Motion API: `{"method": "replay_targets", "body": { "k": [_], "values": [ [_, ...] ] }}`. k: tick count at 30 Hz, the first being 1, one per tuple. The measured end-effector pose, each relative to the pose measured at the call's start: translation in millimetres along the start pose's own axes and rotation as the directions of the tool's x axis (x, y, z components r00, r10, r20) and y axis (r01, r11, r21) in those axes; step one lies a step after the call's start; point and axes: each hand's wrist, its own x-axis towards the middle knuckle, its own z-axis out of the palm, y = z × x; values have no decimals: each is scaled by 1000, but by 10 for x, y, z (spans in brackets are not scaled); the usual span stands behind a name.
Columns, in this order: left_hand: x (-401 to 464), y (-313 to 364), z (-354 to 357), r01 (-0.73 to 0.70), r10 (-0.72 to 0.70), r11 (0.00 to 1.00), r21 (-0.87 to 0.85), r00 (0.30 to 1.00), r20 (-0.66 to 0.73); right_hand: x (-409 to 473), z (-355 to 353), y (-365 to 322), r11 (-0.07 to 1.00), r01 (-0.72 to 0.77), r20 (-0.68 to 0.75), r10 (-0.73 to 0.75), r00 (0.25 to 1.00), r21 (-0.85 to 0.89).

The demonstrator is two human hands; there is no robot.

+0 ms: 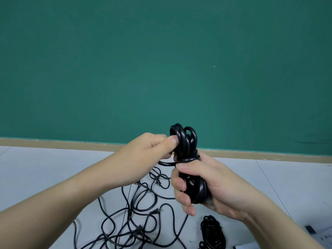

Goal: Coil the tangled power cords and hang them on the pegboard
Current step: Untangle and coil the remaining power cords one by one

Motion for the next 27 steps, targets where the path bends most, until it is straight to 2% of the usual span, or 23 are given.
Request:
{"method": "replay_targets", "body": {
  "k": [3,5,9,12,14,17,21,27],
  "values": [
    [-7,-4,46,119,-116,987,-105,993,33,6,-6,26,997,-36,-48,33,998,-71],
    [-5,-26,57,114,-111,988,-103,993,38,7,-10,35,997,-59,-51,57,997,-47],
    [-14,-59,22,-4,2,994,108,1000,19,-8,5,1,997,-69,13,69,998,18],
    [-14,-82,-21,-119,101,956,268,992,81,-22,-9,4,997,-62,-7,62,998,38],
    [-18,-69,-43,-152,115,935,319,985,132,-24,-13,10,993,-95,8,94,996,77],
    [-42,-54,-71,-129,65,929,346,980,190,-37,-14,18,984,-161,22,160,987,75],
    [-84,-12,-99,-77,-1,965,250,955,298,-66,39,47,974,-225,21,225,974,36],
    [-112,59,-152,-8,-134,949,316,896,424,-94,75,92,965,-253,-14,252,968,-64]
  ]
}}
